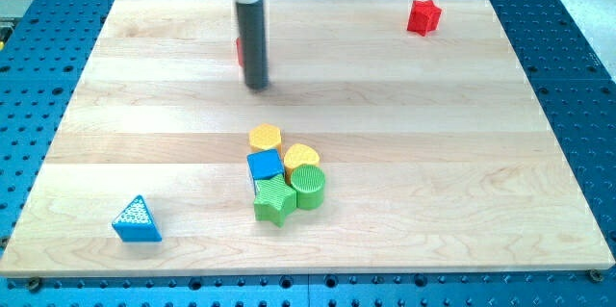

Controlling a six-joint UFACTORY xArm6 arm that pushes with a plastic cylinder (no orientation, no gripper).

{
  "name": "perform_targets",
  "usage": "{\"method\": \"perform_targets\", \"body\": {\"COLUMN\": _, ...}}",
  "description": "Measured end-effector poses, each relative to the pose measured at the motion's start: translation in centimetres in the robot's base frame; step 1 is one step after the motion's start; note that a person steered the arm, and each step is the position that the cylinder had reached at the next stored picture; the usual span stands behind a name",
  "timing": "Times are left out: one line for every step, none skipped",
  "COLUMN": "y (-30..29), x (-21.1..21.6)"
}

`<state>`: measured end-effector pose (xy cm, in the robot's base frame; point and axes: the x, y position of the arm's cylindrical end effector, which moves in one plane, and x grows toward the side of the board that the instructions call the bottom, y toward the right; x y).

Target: Move the red blocks to the top right

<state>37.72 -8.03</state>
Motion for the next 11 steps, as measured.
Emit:
{"method": "perform_targets", "body": {"y": -5.4, "x": -0.7}}
{"method": "perform_targets", "body": {"y": -4.1, "x": -5.7}}
{"method": "perform_targets", "body": {"y": 8.1, "x": -7.6}}
{"method": "perform_targets", "body": {"y": 10.9, "x": -7.2}}
{"method": "perform_targets", "body": {"y": 8.9, "x": -4.4}}
{"method": "perform_targets", "body": {"y": 16.8, "x": -5.3}}
{"method": "perform_targets", "body": {"y": 22.3, "x": -7.8}}
{"method": "perform_targets", "body": {"y": 22.6, "x": -2.3}}
{"method": "perform_targets", "body": {"y": 23.2, "x": 5.3}}
{"method": "perform_targets", "body": {"y": 20.4, "x": 11.9}}
{"method": "perform_targets", "body": {"y": 15.2, "x": 13.4}}
